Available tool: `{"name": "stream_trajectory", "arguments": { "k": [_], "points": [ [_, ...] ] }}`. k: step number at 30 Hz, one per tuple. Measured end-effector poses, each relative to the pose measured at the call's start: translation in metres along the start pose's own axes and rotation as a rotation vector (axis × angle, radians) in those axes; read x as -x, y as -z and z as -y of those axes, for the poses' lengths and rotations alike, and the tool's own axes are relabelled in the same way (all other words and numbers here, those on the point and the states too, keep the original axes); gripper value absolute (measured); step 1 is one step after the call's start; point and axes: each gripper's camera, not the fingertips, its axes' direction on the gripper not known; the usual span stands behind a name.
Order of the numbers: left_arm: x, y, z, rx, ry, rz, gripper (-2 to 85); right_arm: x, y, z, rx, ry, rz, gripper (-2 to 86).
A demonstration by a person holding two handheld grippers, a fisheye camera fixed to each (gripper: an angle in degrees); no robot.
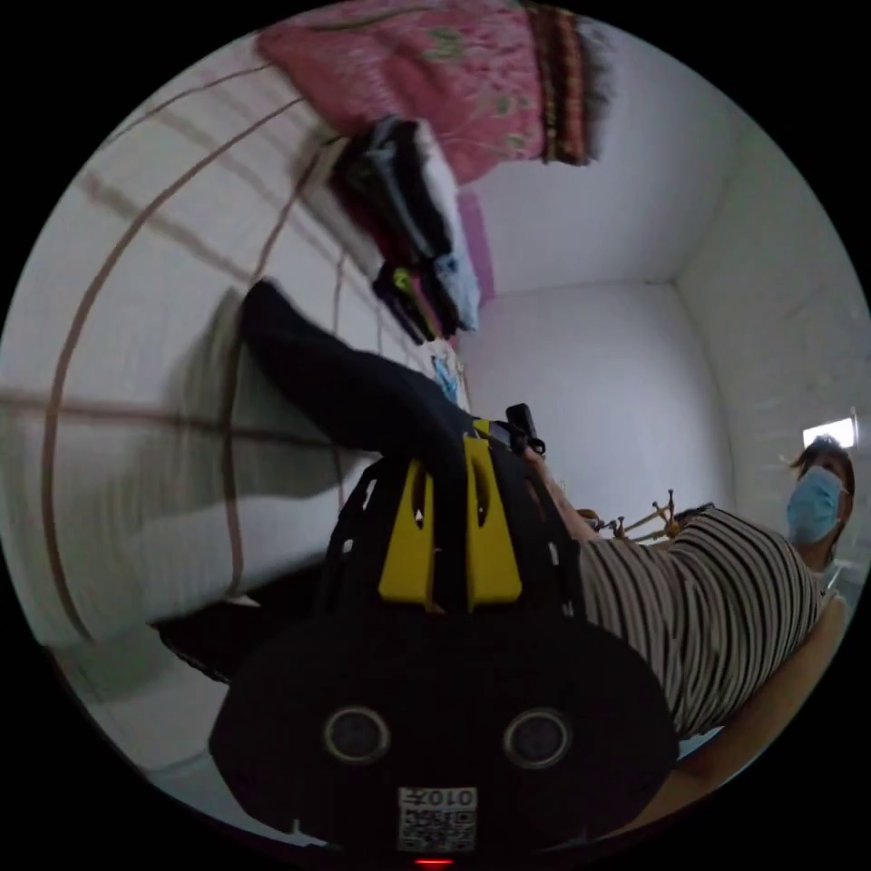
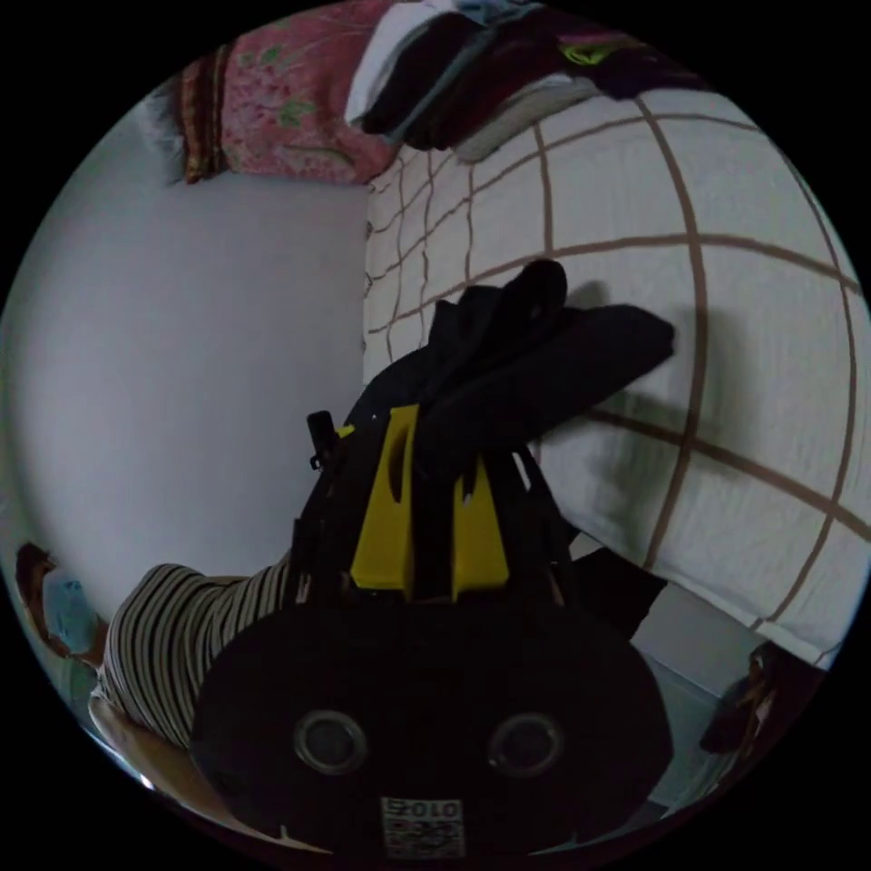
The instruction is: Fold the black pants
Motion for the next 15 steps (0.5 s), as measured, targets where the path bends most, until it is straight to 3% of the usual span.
{"name": "stream_trajectory", "arguments": {
  "k": [8,15],
  "points": [
    [-0.154,-0.043,0.106,0.010,-0.289,-0.006,9.3,0.076,0.131,0.016,-0.189,0.221,0.001,7.6],
    [-0.229,-0.114,0.142,0.057,-0.306,-0.031,9.2,0.092,0.243,0.003,-0.244,0.260,-0.022,7.6]
  ]
}}
